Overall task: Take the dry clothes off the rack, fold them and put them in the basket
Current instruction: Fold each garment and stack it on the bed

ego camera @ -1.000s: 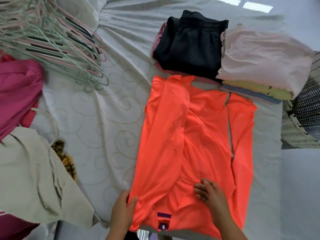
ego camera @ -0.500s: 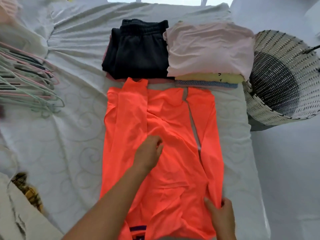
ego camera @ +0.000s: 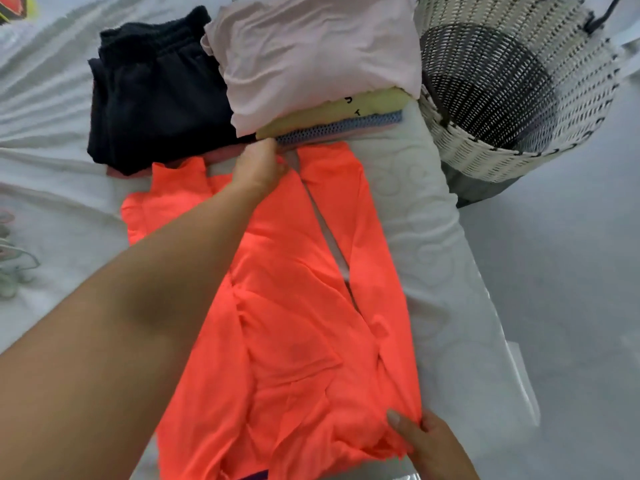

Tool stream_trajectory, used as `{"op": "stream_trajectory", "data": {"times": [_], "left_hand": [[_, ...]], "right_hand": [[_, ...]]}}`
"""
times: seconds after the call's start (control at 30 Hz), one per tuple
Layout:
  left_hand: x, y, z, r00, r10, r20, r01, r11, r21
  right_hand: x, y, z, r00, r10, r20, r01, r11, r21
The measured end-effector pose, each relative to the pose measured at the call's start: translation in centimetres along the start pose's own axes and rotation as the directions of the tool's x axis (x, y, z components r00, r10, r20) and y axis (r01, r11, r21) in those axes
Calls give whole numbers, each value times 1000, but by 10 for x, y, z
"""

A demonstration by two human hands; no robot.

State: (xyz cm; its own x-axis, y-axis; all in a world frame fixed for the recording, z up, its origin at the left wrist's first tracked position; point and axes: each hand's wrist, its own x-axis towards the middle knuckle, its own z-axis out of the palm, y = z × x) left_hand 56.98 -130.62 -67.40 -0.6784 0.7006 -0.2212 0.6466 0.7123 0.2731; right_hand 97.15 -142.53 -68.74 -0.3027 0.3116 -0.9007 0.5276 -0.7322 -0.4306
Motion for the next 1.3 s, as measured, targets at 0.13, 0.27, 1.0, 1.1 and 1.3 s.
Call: {"op": "stream_trajectory", "data": {"times": [0.13,0.27,1.0,1.1,1.3], "left_hand": [[10,-16,-43,998,-43,-54,28,967,-254],[13,-60,-66,982,-178,-67,136,902,-409],[-264,-89,43,752,131,646,100,946,-307],[-264,-110,36,756,175,631,329,731,-598],[-287,-140,36,800,107,590,377,676,-634]], "right_hand": [[-19,-15,1,955,-6,298,15,1000,-26],[-30,-19,21,872,60,486,13,989,-145],[9,40,110,940,133,313,-84,983,-164],[4,45,105,947,178,268,-117,966,-231],[-4,-7,90,925,240,296,25,736,-677]]}}
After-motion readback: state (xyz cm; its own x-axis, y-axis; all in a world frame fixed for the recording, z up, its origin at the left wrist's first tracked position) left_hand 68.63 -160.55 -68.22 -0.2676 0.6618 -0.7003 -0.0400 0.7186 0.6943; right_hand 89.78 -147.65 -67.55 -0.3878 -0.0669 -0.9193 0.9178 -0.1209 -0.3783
